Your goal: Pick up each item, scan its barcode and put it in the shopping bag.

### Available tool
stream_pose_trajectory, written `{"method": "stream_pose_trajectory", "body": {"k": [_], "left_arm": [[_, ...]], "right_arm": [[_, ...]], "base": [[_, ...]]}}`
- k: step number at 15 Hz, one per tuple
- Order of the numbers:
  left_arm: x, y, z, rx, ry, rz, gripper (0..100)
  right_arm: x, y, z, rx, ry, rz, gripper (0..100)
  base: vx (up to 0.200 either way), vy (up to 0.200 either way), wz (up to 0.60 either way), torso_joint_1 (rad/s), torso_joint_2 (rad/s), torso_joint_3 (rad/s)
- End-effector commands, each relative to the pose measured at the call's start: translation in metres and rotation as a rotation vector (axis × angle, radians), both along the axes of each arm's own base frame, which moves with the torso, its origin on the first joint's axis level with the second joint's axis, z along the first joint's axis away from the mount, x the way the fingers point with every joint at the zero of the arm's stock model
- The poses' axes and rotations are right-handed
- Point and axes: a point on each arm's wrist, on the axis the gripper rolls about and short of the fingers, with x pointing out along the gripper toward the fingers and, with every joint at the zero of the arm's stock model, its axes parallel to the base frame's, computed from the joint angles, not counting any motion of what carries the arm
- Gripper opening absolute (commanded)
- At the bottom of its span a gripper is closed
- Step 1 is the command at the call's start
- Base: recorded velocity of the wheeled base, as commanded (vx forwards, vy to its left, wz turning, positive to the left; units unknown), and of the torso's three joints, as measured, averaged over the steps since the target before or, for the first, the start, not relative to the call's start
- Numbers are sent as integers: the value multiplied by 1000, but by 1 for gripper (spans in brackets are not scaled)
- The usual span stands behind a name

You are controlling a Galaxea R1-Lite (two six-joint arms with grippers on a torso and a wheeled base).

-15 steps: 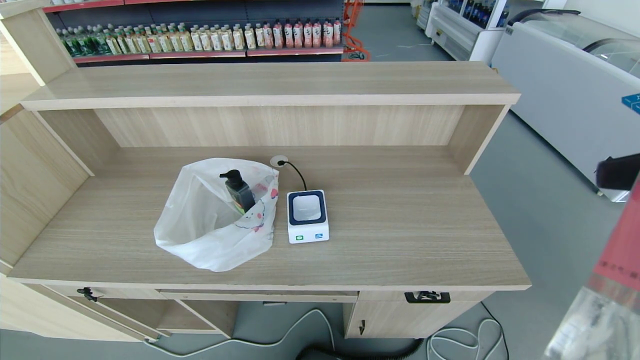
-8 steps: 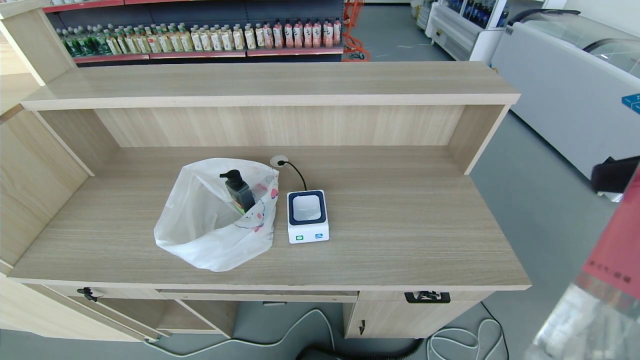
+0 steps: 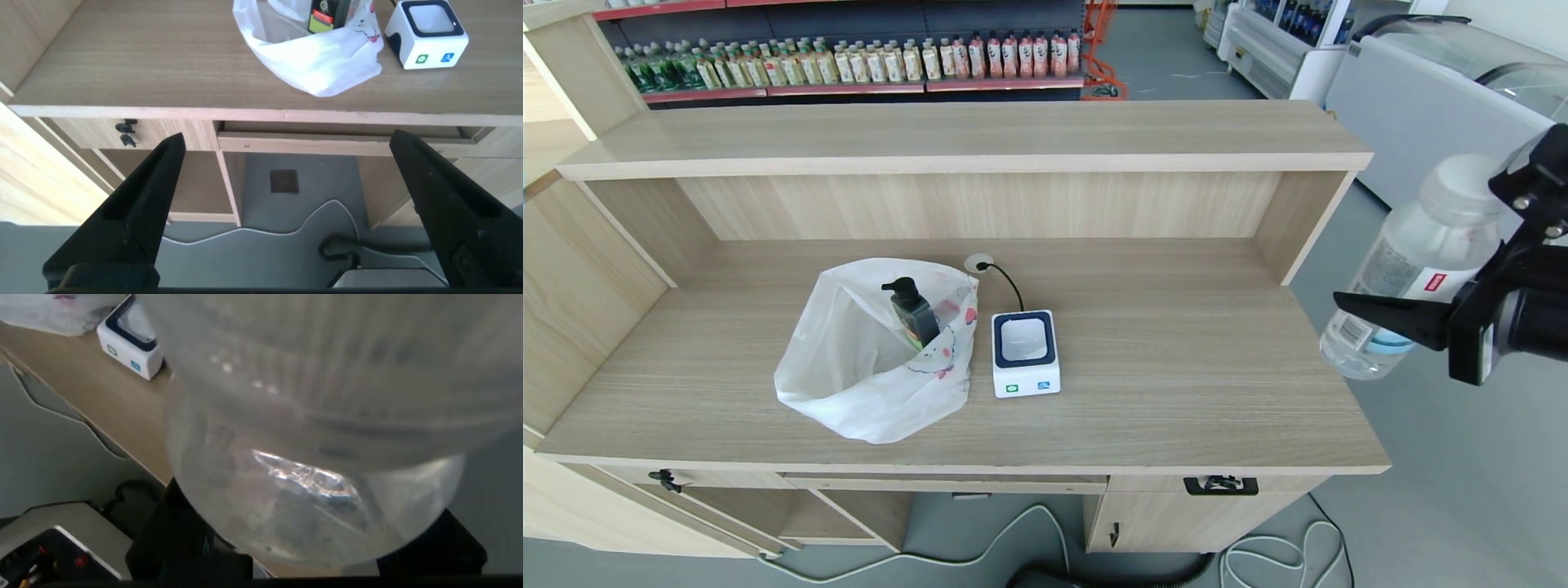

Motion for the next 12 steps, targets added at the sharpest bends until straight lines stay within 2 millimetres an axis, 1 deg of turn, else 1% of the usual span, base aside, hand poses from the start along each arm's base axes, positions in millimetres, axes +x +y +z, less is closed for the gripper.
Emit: {"method": "stream_pose_trajectory", "body": {"k": [1, 2, 4, 6, 8, 12], "left_arm": [[0, 0, 0, 0, -1, 0, 100], [0, 0, 0, 0, -1, 0, 100], [0, 0, 0, 0, -1, 0, 100], [0, 0, 0, 0, 0, 0, 100], [0, 0, 0, 0, -1, 0, 100], [0, 0, 0, 0, -1, 0, 100]], "right_arm": [[7, -7, -7, -50, -16, -42, 0], [12, -9, -11, -82, -59, -53, 0], [28, -18, -23, -141, -150, -100, 0], [47, -16, -27, -197, -273, -96, 0], [58, -11, -27, -207, -352, -45, 0], [55, 4, -29, -227, -388, 35, 0]], "base": [[0, 0, 0, 0, 0, 0], [0, 0, 0, 0, 0, 0], [0, 0, 0, 0, 0, 0], [0, 0, 0, 0, 0, 0], [0, 0, 0, 0, 0, 0], [0, 0, 0, 0, 0, 0]]}}
